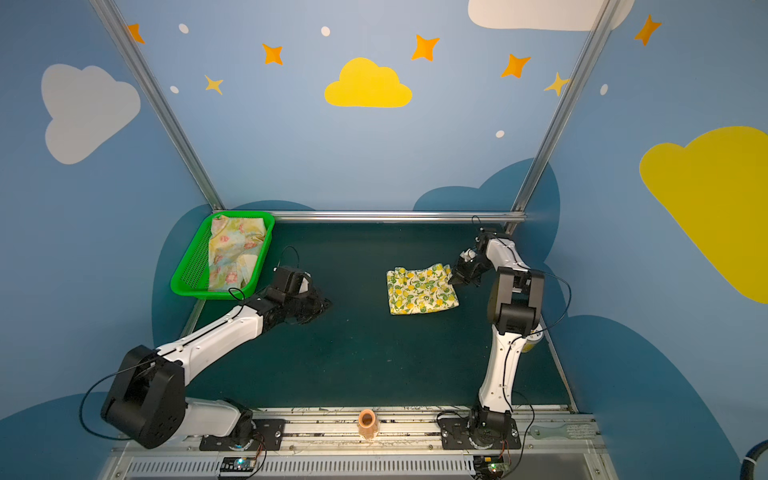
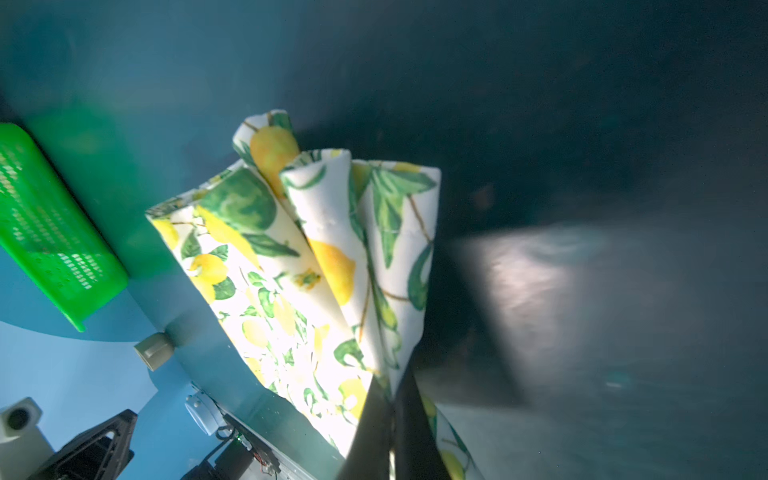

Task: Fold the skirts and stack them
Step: 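Drag the skirt farther from the robot with the right gripper while the left withdraws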

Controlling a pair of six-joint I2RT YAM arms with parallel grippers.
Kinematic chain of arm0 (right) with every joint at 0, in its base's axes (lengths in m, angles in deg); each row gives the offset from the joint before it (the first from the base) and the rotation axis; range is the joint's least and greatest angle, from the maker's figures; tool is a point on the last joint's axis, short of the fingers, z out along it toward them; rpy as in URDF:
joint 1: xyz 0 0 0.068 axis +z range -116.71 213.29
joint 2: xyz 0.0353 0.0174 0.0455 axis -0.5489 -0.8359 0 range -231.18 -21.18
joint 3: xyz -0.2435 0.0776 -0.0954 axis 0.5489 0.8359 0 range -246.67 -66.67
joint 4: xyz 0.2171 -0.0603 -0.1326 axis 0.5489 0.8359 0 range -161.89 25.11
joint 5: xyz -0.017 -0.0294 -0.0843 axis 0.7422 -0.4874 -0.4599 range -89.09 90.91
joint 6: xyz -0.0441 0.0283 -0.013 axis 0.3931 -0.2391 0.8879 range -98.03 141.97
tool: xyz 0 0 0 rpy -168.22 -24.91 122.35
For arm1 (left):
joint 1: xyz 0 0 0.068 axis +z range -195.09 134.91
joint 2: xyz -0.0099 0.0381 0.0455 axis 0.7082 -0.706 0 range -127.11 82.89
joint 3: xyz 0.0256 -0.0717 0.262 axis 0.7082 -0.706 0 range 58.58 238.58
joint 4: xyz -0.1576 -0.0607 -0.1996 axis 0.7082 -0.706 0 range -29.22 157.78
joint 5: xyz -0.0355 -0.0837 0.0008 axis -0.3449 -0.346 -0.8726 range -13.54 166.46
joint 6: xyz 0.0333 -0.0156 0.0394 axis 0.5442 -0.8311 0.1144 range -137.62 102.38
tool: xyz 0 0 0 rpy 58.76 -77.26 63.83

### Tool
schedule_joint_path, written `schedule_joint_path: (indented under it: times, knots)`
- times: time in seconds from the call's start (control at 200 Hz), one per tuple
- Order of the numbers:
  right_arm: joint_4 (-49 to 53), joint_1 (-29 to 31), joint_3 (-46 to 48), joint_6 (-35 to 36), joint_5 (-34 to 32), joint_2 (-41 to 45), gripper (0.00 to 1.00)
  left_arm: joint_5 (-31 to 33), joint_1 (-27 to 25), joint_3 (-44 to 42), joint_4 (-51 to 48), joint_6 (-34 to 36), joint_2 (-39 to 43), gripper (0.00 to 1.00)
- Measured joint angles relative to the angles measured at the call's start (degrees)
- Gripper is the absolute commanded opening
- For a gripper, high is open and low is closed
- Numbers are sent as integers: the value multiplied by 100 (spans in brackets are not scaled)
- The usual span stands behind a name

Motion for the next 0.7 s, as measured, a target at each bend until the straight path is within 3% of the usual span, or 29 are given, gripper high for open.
schedule_joint_path:
  times: [0.08,0.275,0.701]
  knots:
    - [214,-212,-433,138,20,-175,0,120,0,15,-37,-17,55,28]
    - [717,-623,-1335,343,92,-579,0,372,0,114,-345,-96,138,38]
    - [1692,-1147,-3285,874,116,-1919,0,767,26,424,-647,-293,103,40]
